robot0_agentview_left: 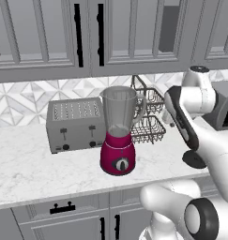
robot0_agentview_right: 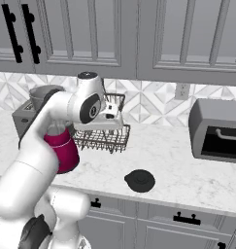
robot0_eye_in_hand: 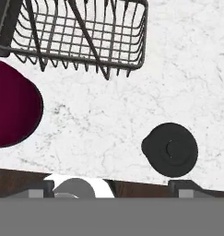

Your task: Close the lid blender by securely placing the lid on top.

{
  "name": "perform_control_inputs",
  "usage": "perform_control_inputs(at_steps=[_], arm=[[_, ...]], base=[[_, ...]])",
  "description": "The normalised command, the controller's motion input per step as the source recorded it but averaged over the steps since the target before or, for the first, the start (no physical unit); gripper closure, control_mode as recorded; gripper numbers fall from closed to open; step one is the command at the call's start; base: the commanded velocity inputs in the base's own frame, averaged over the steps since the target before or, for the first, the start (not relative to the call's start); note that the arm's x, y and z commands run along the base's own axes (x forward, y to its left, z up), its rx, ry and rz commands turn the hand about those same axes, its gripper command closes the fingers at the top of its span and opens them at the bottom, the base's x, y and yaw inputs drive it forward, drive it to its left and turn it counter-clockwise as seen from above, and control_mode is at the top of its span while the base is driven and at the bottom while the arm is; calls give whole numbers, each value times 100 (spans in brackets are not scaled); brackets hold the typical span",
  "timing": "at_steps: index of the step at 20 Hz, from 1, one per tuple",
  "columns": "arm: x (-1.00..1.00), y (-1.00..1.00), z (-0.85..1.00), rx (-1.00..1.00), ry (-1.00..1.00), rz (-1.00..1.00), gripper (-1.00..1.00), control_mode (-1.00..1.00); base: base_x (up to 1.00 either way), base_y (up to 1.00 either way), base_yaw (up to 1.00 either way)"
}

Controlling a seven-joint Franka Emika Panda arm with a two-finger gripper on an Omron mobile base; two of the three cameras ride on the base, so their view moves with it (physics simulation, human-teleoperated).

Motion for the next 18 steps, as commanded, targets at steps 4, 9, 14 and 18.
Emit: perform_control_inputs(at_steps=[4,9,14,18], arm=[[-22,-73,-66,11,23,-4,-100,-100],[3,-88,-87,14,27,-7,-100,-100],[27,-64,-95,6,24,-4,-100,-100],[26,-19,-60,2,4,0,-100,-100]], base=[[0,0,0],[0,0,0],[0,0,0],[0,0,0]])
